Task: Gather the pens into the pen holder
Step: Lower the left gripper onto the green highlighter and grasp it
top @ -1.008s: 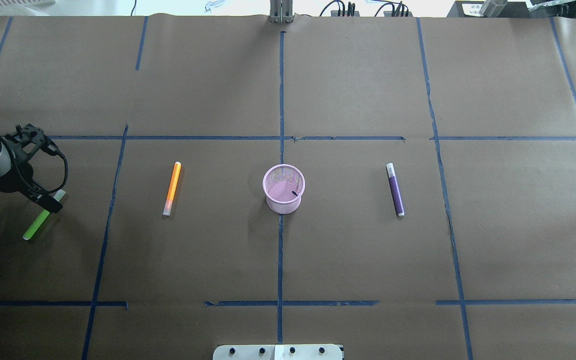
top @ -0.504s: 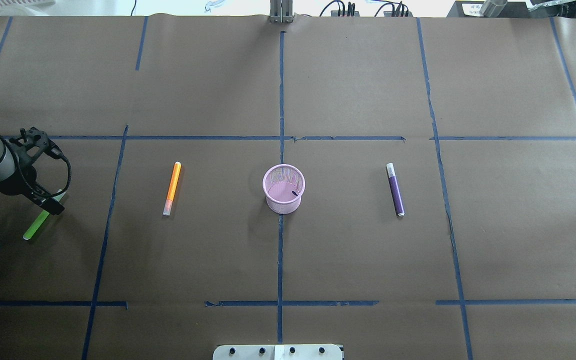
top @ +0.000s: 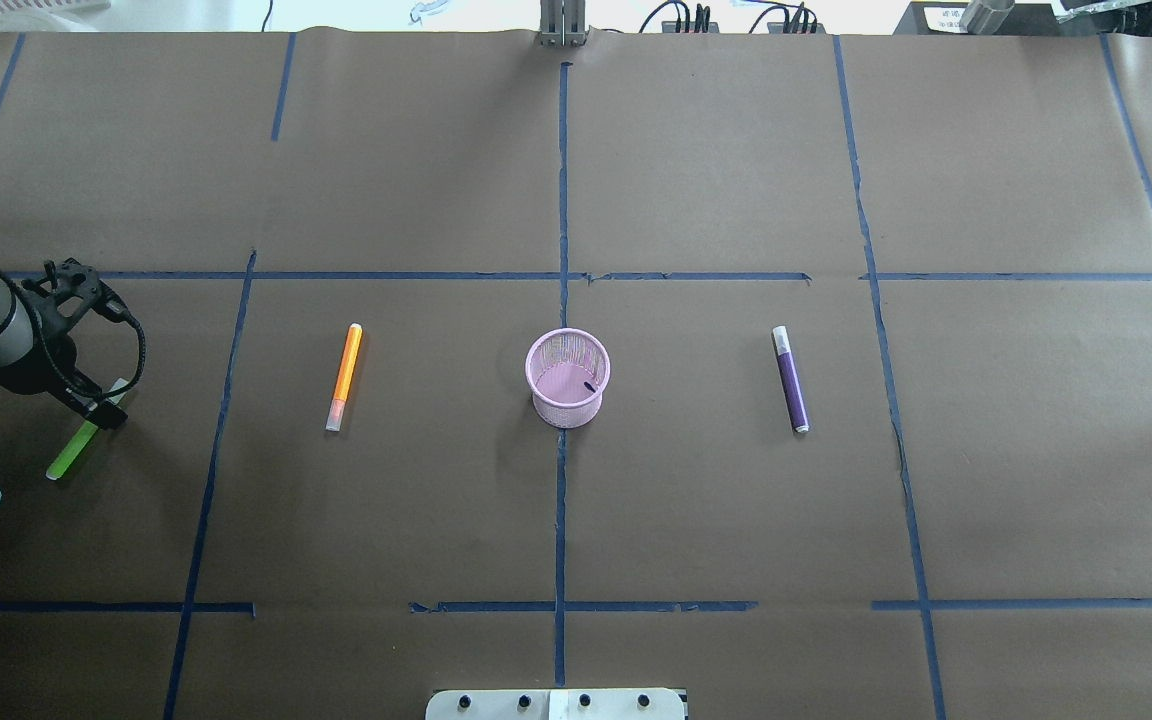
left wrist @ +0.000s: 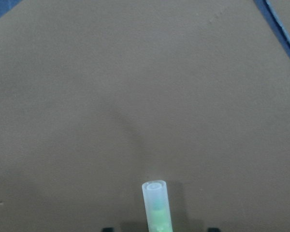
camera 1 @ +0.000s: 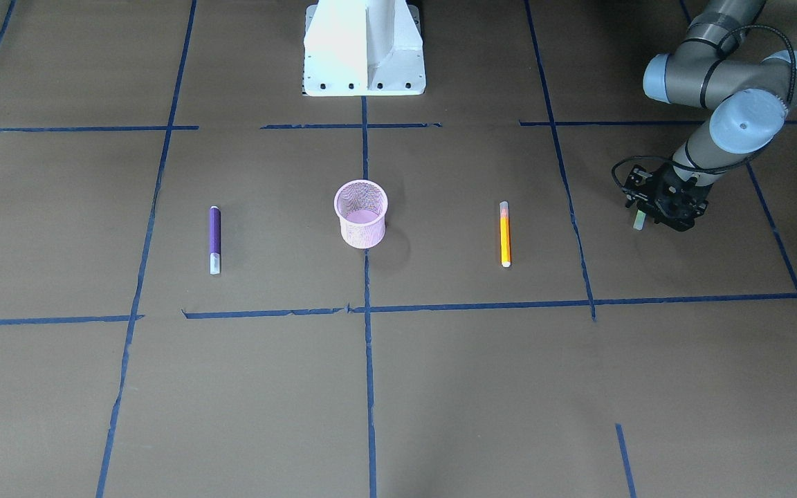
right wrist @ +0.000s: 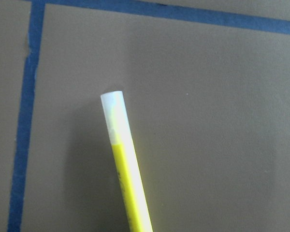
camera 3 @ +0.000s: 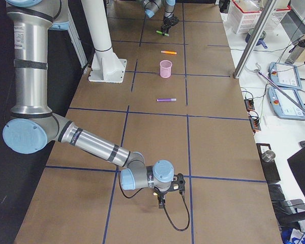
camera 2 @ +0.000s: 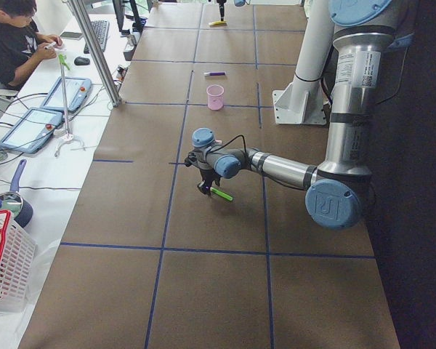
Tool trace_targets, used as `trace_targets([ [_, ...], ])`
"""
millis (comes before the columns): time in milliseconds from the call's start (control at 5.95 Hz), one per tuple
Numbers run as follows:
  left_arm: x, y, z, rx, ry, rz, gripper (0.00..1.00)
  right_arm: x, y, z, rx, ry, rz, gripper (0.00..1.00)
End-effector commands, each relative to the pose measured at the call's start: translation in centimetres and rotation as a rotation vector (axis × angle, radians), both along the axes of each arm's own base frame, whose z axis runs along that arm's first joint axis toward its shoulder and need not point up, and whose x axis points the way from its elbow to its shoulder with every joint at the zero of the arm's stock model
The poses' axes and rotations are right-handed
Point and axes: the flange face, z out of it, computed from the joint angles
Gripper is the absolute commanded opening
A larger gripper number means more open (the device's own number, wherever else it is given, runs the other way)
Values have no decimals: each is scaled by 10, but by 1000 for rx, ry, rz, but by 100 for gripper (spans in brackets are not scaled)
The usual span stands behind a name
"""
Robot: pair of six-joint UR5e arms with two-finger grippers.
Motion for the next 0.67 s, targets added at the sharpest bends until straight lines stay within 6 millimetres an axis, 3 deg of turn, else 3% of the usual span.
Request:
trace_targets([
  [0,0,0,1,-1,-2,1,26,0,0,0,0,-2,0,100],
  [168,0,0,0,1,-1,3,12,0,0,0,-1,0,0,100],
  [504,2,-2,-3,7,2,5,7,0,0,0,0,-2,0,100],
])
